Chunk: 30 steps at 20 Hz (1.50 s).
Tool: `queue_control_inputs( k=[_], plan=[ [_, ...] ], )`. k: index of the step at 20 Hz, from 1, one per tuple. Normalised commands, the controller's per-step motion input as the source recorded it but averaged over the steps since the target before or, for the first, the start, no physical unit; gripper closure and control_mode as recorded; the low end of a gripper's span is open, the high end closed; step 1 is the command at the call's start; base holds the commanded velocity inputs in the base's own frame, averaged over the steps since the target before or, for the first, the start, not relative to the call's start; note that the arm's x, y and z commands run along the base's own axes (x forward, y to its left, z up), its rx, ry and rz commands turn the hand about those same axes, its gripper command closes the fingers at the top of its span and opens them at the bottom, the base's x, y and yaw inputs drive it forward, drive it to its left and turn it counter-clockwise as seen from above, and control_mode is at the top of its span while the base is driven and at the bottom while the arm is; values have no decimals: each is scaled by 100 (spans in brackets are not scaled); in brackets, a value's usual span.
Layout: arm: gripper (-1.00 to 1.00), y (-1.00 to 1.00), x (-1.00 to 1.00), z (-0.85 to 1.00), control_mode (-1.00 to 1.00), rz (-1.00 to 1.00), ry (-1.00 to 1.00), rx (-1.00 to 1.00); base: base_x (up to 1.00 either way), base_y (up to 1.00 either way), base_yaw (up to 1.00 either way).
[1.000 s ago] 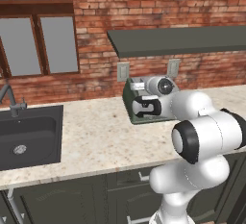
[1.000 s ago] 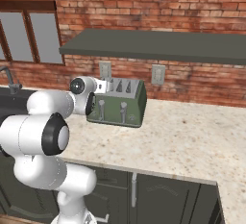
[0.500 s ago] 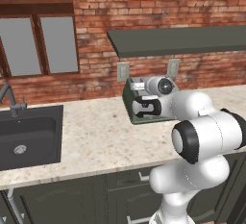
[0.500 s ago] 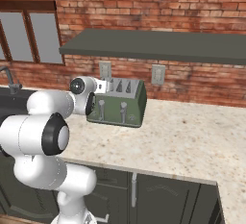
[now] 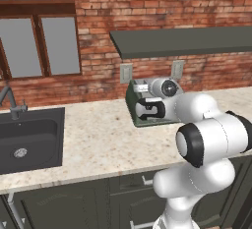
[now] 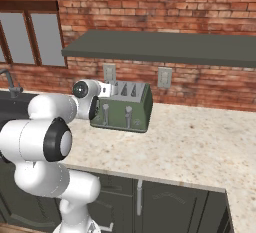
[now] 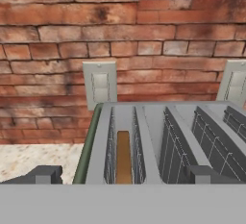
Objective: Start the toaster. Once the lever pops up, take the bread to the plate on the dining counter.
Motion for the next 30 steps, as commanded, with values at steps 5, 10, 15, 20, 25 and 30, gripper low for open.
queue_control_inputs(
  k=[5,10,15,20,25,30],
  plan=[
    [-100,0,0,0,-100,0,0,0,0,0,0],
    [-100,0,0,0,-100,0,0,0,0,0,0],
    [-100,0,0,0,-100,0,0,0,0,0,0],
    [-100,0,0,0,-100,0,0,0,0,0,0],
    [-100,0,0,0,-100,0,0,0,0,0,0],
    [-100,0,0,0,-100,0,0,0,0,0,0]
  ],
)
